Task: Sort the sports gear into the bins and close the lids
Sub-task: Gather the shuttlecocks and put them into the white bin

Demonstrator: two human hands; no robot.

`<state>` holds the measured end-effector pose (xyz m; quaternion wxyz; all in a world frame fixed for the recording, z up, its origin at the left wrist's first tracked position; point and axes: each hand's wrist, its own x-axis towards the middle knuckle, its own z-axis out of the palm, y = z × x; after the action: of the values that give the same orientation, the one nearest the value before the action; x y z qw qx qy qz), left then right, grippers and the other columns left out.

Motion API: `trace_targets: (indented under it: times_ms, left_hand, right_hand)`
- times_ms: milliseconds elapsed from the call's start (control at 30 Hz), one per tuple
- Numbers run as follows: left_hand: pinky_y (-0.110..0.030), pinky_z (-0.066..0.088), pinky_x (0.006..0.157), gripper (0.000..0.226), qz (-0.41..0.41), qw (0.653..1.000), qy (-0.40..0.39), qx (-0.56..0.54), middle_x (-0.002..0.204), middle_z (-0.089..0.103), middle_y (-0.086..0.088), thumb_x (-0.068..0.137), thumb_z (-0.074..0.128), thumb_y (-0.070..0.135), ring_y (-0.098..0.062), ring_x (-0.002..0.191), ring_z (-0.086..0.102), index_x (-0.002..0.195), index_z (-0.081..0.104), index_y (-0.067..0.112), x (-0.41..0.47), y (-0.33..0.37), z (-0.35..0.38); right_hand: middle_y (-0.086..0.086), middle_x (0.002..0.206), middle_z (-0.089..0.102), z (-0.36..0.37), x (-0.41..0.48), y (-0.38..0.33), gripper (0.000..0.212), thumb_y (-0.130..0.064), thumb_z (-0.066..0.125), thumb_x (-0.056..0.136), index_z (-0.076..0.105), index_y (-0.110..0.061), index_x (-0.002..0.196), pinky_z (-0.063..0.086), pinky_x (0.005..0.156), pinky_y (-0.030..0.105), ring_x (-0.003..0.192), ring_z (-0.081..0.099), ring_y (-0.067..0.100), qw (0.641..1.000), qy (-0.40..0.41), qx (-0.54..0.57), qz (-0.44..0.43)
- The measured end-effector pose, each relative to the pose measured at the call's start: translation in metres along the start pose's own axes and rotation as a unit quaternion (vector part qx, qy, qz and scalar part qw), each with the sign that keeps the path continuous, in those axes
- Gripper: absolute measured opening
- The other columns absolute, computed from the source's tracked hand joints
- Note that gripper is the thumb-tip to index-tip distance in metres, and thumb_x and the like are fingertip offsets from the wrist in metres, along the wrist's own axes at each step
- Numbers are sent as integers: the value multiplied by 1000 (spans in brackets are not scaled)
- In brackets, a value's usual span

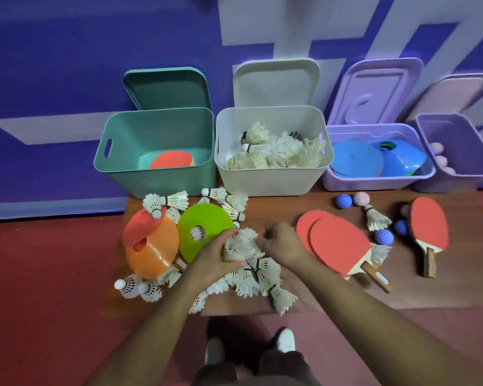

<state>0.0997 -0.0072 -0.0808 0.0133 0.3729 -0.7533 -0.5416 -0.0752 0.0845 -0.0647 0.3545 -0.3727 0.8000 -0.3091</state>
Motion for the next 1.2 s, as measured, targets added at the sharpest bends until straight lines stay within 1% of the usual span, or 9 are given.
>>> trace_targets:
  times_ms: [100,200,333,433,567,733,833,1100,1200]
  left_hand:
    - [-13,39,95,76,22,999,-35,2,130,50,26,71,82,43,10,117,47,135,42,42,-2,-6,-3]
    - [-2,36,86,67,28,998,-64,3,119,50,35,76,80,37,12,111,50,132,43,38,-6,-7,-3]
    - [-9,34,89,69,27,997,-71,-34,118,41,35,84,74,31,7,117,43,138,33,35,-10,-11,-4]
    - [-12,38,88,56,28,995,-89,-38,114,47,39,83,75,26,18,103,51,130,45,35,-12,-18,-4]
    - [-5,41,84,47,39,993,-99,-43,112,60,31,82,76,24,18,104,55,117,49,40,-15,-24,1]
    - [0,41,77,48,47,992,-113,-31,113,64,20,82,76,17,16,100,58,121,51,28,-15,-32,7]
    - [-2,41,78,49,40,992,-117,-8,107,63,30,81,78,18,19,97,56,116,50,38,-15,-37,7]
    - [-14,44,86,55,35,992,-118,31,116,62,22,79,79,26,13,103,57,125,49,31,-15,-45,5]
    - [-23,47,92,53,29,991,-126,27,116,63,18,80,78,25,10,102,59,125,50,28,-12,-42,8]
  right_hand:
    - [19,65,64,7,-16,-5,20,-13,64,79,59,1,67,40,53,37,53,48,19,996,34,-78,-18]
    - [23,64,60,18,-33,-7,24,-14,62,82,59,4,67,37,54,38,54,41,15,997,30,-64,-16]
    - [11,73,67,32,-50,18,34,-37,54,94,68,-8,86,49,61,38,59,58,15,978,84,145,124]
    - [2,81,68,42,-71,51,27,-40,58,89,62,-14,88,52,73,41,78,64,23,960,170,81,205]
    - [19,85,61,68,-105,82,38,-29,64,88,56,7,97,41,67,35,85,60,34,930,204,51,301]
    - [0,60,48,97,-108,106,39,-34,70,86,51,-6,67,34,54,29,66,53,21,887,194,146,394]
    - [-2,53,47,108,-104,114,42,-27,69,87,49,-15,52,32,50,26,54,47,14,885,205,172,381]
    - [2,60,48,90,-111,109,24,-14,62,84,50,-10,64,34,54,29,59,45,17,905,268,172,281]
    - [-2,59,46,66,-118,96,23,-11,61,84,48,-8,65,31,49,17,57,42,13,910,313,124,241]
